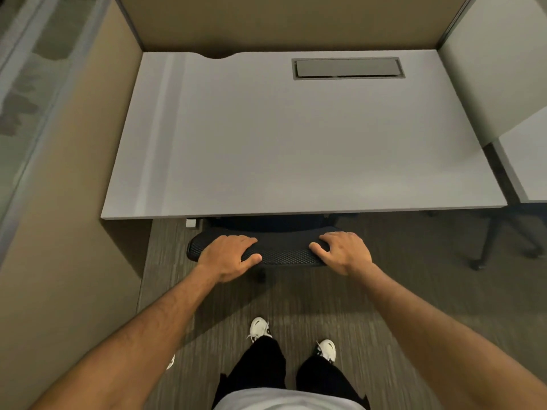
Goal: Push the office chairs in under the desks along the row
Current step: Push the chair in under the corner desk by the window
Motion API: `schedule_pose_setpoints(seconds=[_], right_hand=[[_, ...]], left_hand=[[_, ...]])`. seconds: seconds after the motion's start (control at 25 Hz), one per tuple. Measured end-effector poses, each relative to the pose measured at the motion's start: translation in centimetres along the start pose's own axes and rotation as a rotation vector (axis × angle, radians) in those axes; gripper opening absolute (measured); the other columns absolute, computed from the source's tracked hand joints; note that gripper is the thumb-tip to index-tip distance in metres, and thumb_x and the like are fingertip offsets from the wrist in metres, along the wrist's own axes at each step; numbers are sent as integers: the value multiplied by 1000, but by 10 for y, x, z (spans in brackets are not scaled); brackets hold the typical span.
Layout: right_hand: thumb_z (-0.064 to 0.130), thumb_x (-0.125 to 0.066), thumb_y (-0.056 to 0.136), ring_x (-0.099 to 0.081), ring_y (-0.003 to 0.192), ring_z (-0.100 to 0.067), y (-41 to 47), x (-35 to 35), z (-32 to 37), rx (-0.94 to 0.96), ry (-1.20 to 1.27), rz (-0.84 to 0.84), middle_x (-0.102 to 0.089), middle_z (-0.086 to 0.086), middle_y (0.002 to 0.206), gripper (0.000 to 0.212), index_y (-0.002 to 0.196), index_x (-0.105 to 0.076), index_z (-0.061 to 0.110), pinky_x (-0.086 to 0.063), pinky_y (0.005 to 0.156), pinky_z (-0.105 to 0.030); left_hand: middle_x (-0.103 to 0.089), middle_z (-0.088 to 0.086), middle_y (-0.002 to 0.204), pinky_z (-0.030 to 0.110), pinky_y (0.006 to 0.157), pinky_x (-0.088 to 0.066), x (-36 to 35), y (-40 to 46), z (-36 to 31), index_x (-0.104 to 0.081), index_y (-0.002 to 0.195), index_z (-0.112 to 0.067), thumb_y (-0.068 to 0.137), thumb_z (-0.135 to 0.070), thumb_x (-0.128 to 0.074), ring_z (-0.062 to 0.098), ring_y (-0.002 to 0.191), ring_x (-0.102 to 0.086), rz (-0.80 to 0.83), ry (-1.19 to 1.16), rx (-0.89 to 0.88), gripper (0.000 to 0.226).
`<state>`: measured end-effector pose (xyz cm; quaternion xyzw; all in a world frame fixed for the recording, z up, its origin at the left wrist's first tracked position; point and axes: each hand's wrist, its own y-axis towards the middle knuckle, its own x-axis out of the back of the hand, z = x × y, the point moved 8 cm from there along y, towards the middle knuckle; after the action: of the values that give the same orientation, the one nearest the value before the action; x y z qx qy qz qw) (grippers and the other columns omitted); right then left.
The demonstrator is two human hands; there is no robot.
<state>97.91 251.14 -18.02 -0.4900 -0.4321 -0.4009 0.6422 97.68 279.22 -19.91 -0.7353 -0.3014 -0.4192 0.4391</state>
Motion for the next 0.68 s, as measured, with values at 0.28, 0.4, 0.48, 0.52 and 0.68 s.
schedule_pose_setpoints(seconds=[0.28, 0.4, 0.48, 0.52, 0.68], right_hand=[[83, -9, 88, -63, 77, -16, 40, 12, -6, -4, -2, 3, -73, 3, 87, 86, 93, -72, 25, -53, 75, -38], [84, -10, 88, -59, 68, -15, 49, 16, -13, -3, -3, 9, -68, 4, 76, 84, 82, -69, 25, -50, 69, -37], [82, -14, 89, -62, 73, -17, 52, 13, -24, -29, 10, 6, -70, 3, 81, 83, 90, -72, 24, -51, 71, -38], [82, -14, 90, -63, 75, -18, 50, 13, -28, -30, 12, -5, -71, 3, 83, 84, 93, -73, 23, -52, 72, -38], [82, -11, 89, -64, 79, -18, 48, 10, -33, -29, 8, -20, -72, 3, 89, 86, 99, -74, 24, -51, 76, -39]], left_hand=[[-53, -4, 151, 43, 112, -40, 16, 33, 17, -44, 152, -29, 89, -86, -11, 18, 135, -51, -2, -29, -18, 91], [-54, -3, 151, 44, 112, -39, 16, 35, 13, -44, 152, -27, 90, -84, -13, 19, 135, -52, -7, -27, -16, 89], [-55, -2, 150, 44, 111, -39, 13, 41, 6, -45, 151, -26, 91, -83, -17, 20, 134, -53, -3, -25, -17, 88], [-55, -2, 149, 43, 111, -40, 14, 41, 2, -46, 151, -26, 92, -83, -18, 20, 133, -53, -12, -21, -24, 87], [-58, -2, 146, 43, 108, -42, 15, 43, -4, -48, 149, -26, 92, -84, -18, 20, 129, -56, -29, -19, -22, 86]])
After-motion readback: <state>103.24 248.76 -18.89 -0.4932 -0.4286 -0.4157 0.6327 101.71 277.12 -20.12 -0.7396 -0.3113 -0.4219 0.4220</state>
